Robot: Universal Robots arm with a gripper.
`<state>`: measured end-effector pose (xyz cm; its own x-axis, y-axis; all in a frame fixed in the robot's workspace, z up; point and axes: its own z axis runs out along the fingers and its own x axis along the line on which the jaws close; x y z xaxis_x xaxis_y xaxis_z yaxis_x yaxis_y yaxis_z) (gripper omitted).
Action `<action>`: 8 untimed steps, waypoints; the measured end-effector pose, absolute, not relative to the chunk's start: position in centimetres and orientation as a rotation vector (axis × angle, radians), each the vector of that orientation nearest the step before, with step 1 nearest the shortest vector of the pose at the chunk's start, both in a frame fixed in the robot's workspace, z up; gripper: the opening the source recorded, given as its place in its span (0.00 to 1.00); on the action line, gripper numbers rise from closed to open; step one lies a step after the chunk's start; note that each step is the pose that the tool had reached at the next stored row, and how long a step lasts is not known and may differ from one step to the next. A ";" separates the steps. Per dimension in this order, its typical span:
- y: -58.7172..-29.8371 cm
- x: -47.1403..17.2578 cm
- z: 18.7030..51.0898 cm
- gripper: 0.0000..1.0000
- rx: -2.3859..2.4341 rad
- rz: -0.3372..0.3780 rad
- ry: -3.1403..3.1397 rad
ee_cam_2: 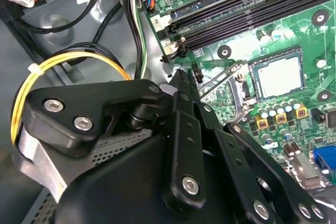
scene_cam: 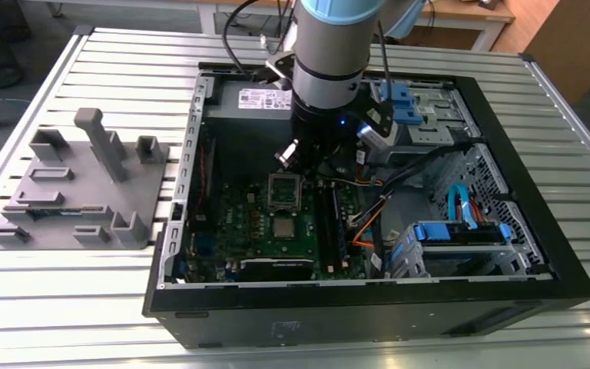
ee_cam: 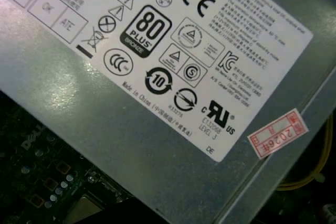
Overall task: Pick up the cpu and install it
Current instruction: 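Close the cpu cover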
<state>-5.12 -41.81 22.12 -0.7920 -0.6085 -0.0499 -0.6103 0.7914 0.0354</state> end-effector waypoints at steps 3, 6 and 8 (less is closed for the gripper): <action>-41.8 -5.1 22.1 0.11 -1.002 0.077 2.939; -41.9 -5.1 22.1 0.11 -1.013 0.077 2.935; -42.0 -5.2 22.1 0.11 -1.030 0.077 2.929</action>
<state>-5.16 -41.95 22.13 -0.7795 -0.6243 -0.0500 -0.6261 0.7790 0.0349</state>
